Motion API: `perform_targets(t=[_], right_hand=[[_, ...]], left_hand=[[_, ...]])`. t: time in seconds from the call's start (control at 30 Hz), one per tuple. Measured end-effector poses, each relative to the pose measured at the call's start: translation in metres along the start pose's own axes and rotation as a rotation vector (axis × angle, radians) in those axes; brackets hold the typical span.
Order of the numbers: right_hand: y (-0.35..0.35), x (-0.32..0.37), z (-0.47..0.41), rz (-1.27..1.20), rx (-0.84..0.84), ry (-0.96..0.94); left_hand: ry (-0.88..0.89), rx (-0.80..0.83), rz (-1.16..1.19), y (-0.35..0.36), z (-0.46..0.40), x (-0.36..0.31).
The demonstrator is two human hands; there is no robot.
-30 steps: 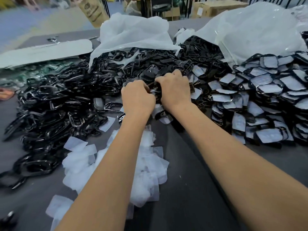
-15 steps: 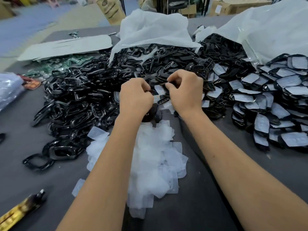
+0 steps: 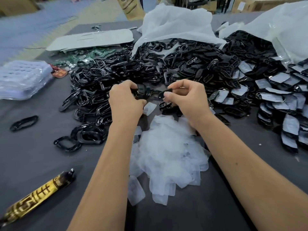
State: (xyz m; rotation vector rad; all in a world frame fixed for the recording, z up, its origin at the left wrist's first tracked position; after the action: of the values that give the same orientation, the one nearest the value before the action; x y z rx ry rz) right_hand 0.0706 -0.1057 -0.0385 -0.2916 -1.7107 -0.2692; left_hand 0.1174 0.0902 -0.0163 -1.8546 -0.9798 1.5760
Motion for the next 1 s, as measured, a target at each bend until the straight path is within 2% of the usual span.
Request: perform_targets(t=[0.17,0.23,0.37,0.53,1.0], right_hand=[[-0.006,-0.005,0.000,-0.186,0.030,0.067],[-0.007,-0.006,0.000,-0.227,0.024,0.072],[-0.008,-0.007,0.001,-0.274,-0.001,0.060],[-0.008,-0.006,0.003,-0.285,-0.030,0.060],[-0.011,-0.005,0.003,-0.316,-0.067,0.068]], left_hand=[[0.083,-0.174,0.118,0.001,0.002,-0.012],[0.113,-0.180,0.212,0.003,0.006,-0.015],[0.112,-0.100,0.367,0.018,0.009,-0.018],[0.181,-0.043,0.431,0.030,0.010,-0.025],[0.016,0.196,0.711,0.045,0.007,-0.013]])
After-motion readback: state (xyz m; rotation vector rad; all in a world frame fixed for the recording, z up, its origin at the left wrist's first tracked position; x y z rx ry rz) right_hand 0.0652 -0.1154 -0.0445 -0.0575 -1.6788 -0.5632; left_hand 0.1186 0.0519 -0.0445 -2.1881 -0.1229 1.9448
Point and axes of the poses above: each hand's wrist, its own z-axis away from the middle knuckle, its own y-axis out of the palm, x = y × z, the point moved 5 cm from there along -z, towards the middle knuckle, and after that the axes turned 4 degrees about -z, right-handed, at the moved point
